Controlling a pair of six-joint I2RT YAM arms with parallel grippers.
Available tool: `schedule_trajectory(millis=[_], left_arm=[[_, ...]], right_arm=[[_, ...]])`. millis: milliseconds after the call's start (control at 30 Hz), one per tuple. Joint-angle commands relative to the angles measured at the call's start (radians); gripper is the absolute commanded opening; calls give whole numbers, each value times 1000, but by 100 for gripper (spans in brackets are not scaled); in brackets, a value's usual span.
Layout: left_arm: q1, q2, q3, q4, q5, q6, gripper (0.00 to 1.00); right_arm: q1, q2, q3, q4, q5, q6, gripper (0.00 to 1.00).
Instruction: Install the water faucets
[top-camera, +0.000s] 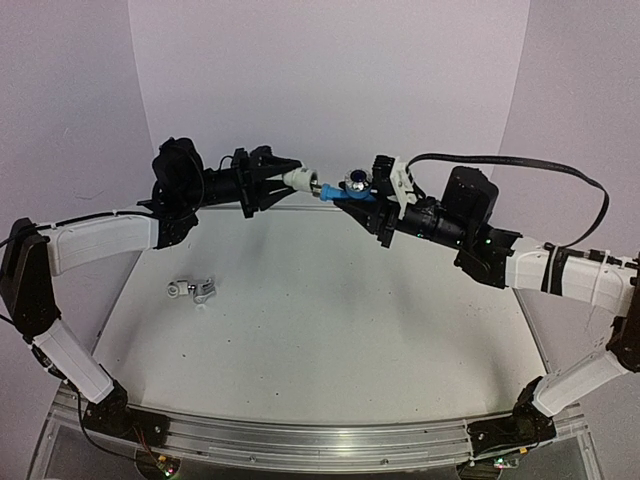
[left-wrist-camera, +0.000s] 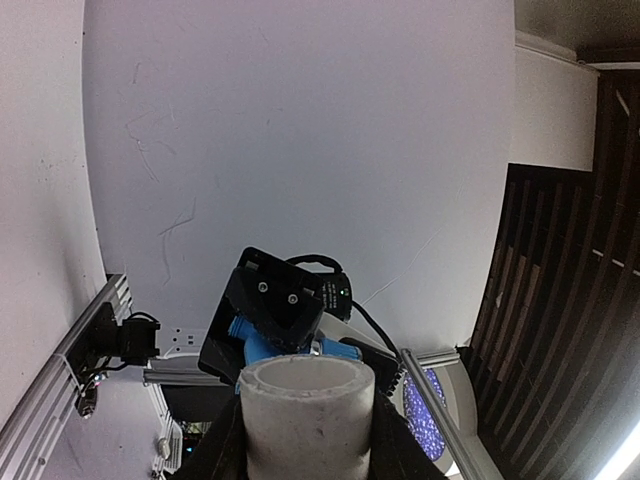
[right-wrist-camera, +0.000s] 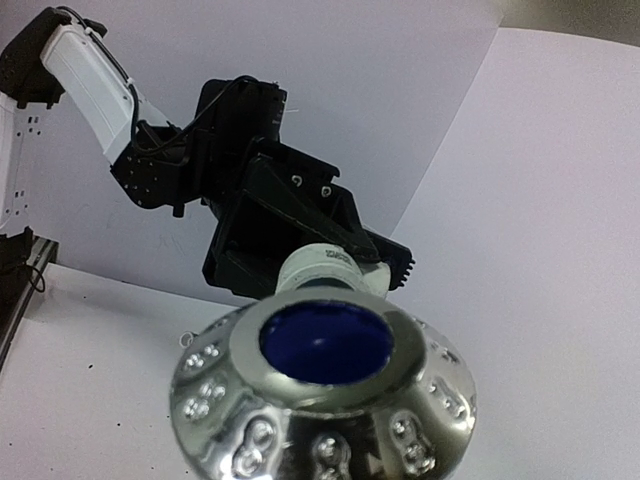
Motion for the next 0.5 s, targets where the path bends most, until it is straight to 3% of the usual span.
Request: schedule_trajectory(millis=[0, 267, 467], left_arm=[[-16, -37, 5, 83, 11, -18, 0], [-24, -32, -1, 80, 31, 18, 0], [-28, -32, 2, 73, 33, 38, 0]], right_arm=[[15, 9, 47, 126, 55, 21, 0], [14, 18, 129, -27, 11, -8, 0], [16, 39, 156, -50, -9, 5, 0]])
